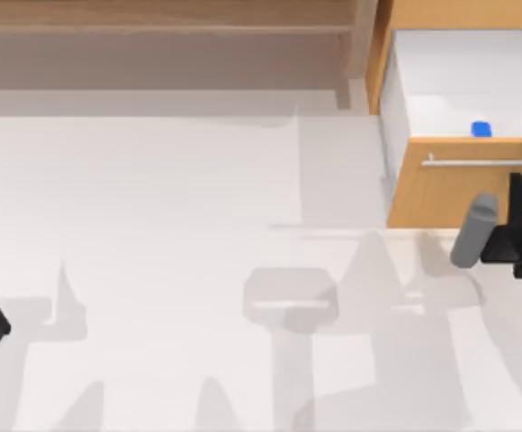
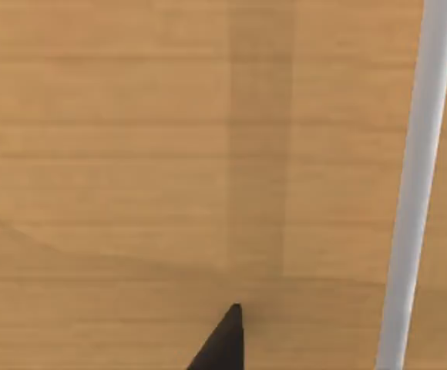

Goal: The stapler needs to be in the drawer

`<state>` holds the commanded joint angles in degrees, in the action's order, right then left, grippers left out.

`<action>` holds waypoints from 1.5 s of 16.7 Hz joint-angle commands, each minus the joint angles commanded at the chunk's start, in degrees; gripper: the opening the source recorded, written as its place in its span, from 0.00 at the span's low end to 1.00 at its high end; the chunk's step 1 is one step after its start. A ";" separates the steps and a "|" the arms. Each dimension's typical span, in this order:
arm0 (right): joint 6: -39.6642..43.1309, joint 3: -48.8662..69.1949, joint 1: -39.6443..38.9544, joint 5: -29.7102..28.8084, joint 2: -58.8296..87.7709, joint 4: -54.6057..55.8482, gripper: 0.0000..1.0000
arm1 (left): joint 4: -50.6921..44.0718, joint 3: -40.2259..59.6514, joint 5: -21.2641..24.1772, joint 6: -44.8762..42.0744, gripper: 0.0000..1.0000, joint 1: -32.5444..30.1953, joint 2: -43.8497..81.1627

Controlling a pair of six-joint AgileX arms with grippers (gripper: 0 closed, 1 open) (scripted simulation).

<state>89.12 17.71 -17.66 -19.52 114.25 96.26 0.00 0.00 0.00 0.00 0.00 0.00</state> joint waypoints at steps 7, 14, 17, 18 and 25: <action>0.00 0.00 0.00 0.00 0.00 0.00 0.00 | 0.00 0.00 0.00 0.00 1.00 0.00 0.00; 0.00 0.00 0.00 0.00 0.00 0.00 0.00 | 0.00 0.00 0.00 0.00 1.00 0.00 0.00; -0.08 0.78 0.36 0.41 0.82 -1.10 0.00 | 0.00 0.00 0.00 0.00 1.00 0.00 0.00; -0.07 2.01 0.77 0.83 1.27 -2.11 0.00 | 0.00 0.00 0.00 0.00 1.00 0.00 0.00; -0.11 13.89 3.63 3.64 4.16 -9.53 0.00 | 0.00 0.00 0.00 0.00 1.00 0.00 0.00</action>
<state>89.00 31.60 -14.03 -15.88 118.41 86.73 0.00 0.00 0.00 0.00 0.00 0.00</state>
